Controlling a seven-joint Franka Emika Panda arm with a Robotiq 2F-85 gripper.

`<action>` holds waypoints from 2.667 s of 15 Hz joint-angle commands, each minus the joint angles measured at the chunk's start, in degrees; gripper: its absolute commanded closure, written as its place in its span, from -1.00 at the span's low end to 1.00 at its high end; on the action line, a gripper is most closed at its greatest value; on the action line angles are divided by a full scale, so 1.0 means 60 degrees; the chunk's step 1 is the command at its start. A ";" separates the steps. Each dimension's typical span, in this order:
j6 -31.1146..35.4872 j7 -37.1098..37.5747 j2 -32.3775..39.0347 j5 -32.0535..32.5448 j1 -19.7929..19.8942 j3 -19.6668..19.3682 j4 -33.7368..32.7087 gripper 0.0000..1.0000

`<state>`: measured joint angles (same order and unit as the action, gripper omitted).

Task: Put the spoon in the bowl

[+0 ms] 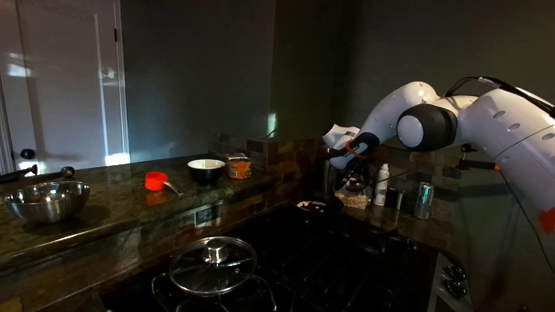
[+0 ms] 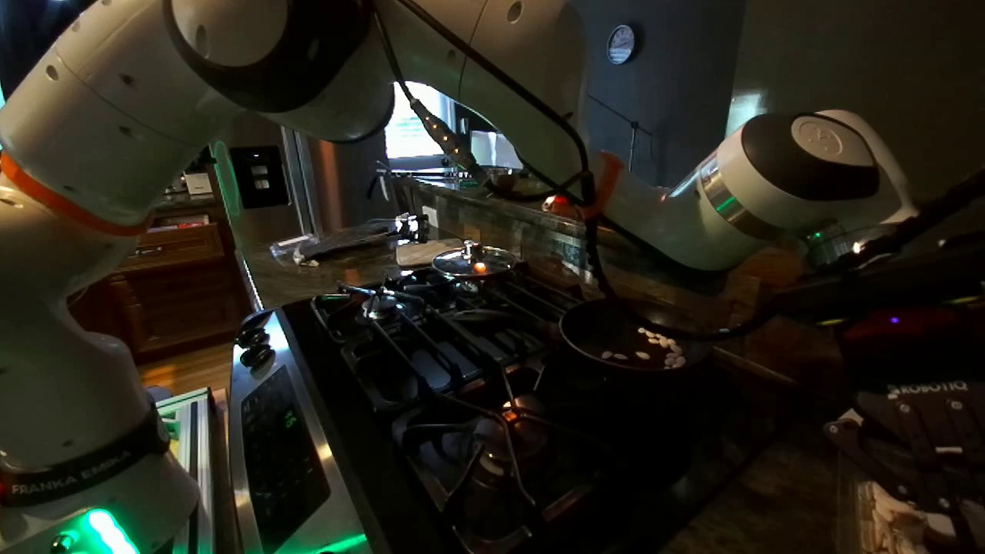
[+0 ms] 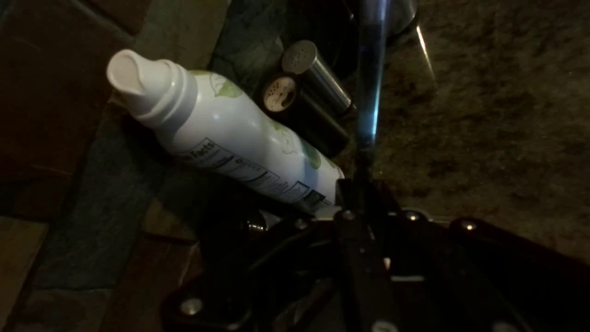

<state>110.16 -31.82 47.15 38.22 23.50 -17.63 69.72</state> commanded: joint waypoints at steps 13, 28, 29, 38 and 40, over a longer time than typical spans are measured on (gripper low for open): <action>-0.1894 0.0957 0.1824 0.1792 -0.0664 -0.0484 -0.2105 0.94; -0.1581 -0.1665 0.2395 0.0043 0.0448 0.1182 -0.3180 0.94; -0.1515 -0.1978 0.2396 -0.0245 0.0497 0.1261 -0.3238 0.94; -0.1779 -0.3240 0.2106 -0.1357 0.0863 0.1151 -0.3523 0.94; -0.1716 -0.3221 0.1935 -0.1376 0.0979 0.1178 -0.3439 0.94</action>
<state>100.35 -49.72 59.69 31.42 27.96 -11.26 49.51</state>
